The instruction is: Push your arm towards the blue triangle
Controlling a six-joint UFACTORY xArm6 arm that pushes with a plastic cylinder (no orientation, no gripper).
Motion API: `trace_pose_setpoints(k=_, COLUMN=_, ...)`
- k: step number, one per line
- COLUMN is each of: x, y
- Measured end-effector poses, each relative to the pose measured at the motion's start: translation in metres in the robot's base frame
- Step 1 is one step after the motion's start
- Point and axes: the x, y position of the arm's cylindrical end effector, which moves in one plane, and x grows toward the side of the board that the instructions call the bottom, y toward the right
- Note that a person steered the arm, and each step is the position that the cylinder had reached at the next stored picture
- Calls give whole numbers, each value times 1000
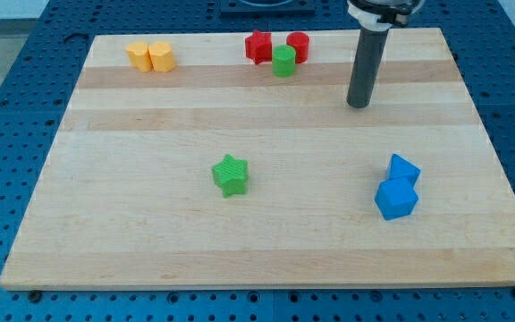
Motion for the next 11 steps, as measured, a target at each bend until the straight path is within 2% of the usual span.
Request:
trace_pose_setpoints(k=2, x=4, y=3)
trace_pose_setpoints(k=4, x=37, y=3)
trace_pose_setpoints(k=11, x=87, y=-5)
